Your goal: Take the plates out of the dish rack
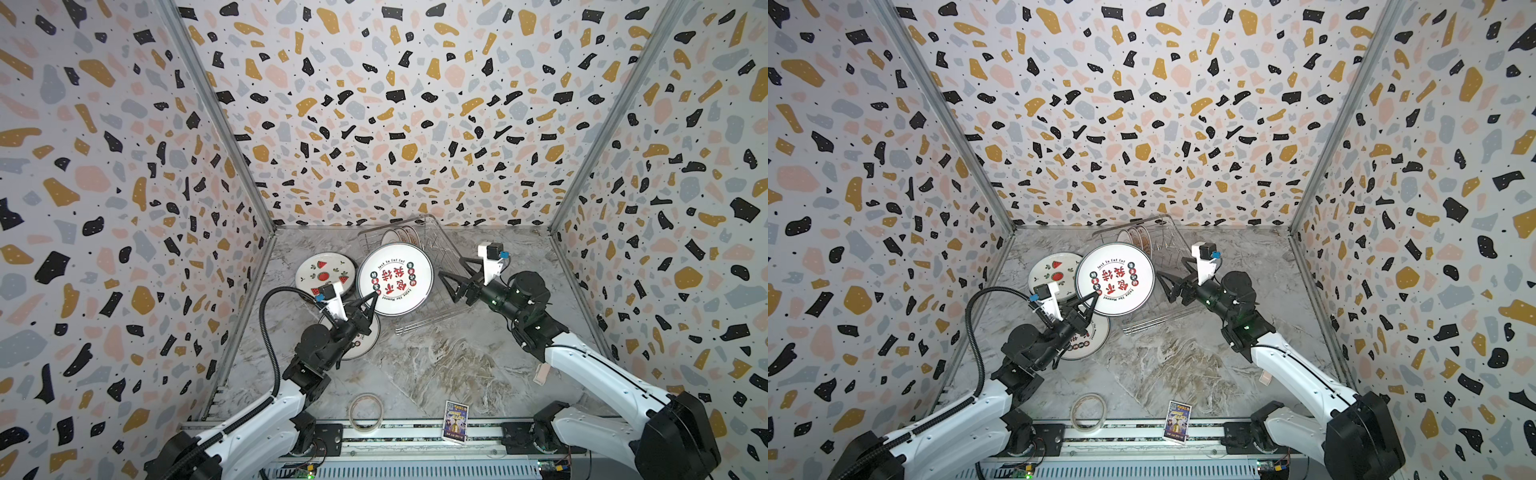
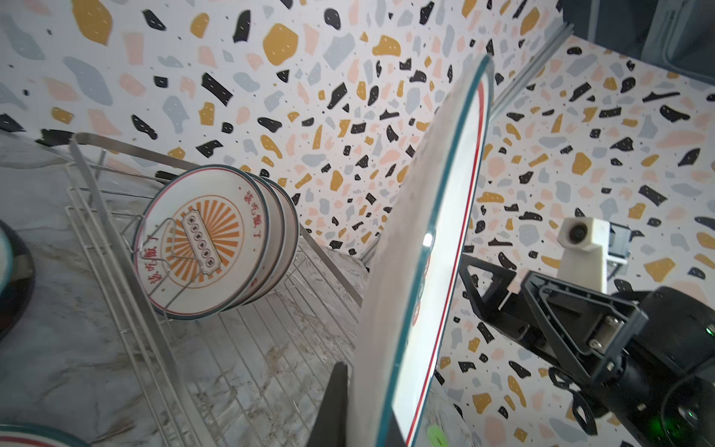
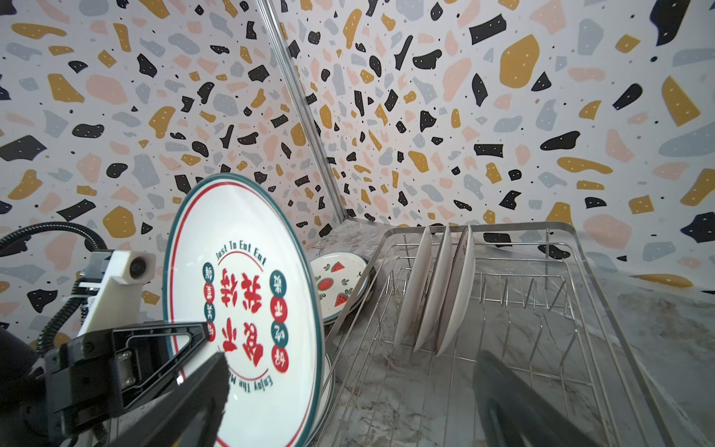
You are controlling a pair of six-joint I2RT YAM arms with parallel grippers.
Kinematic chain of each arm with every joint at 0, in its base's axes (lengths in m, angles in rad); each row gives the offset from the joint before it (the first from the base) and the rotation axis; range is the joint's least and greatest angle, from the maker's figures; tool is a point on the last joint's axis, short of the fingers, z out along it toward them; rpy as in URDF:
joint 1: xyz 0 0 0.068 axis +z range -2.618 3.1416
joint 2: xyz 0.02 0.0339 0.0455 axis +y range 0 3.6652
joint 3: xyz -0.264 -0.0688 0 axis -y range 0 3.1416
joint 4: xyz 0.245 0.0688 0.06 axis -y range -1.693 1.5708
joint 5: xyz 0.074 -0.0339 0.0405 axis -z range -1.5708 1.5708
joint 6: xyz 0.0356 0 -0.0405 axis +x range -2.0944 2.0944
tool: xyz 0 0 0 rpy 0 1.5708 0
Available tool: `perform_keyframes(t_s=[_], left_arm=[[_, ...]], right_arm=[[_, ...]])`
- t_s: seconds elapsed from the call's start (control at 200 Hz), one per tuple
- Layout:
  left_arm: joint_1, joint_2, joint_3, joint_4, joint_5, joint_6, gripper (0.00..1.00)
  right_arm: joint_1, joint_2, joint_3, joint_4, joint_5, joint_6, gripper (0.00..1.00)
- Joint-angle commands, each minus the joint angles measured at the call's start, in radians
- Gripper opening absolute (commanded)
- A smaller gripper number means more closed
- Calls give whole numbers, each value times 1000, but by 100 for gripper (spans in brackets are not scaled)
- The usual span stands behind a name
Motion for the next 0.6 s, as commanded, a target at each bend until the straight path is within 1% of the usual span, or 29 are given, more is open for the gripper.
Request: perform_keyframes(t_s=[0.0, 0.04, 0.15, 0.2, 0.285, 0.385, 0.596], left_arm=[[29, -46, -16, 100, -20, -57, 0], [36, -56, -24, 99, -19, -69, 0], [68, -75, -44, 90, -27, -110, 0], [87, -84, -61, 85, -40, -173, 0], [121, -108, -98, 80, -62, -239, 0], [144, -147, -128, 52, -72, -273, 0], [166, -281, -189, -70, -148, -329, 0]], right_arm=[[29, -12, 7, 35, 26, -8, 99], [51, -6, 16, 30, 39, -23, 99], [121, 16, 46, 1, 131, -81, 99], [143, 31, 55, 2, 147, -95, 99], [166, 62, 69, 13, 123, -101, 99], [192, 111, 103, 9, 96, -109, 99], [258, 214, 186, -48, 121, -145, 99]])
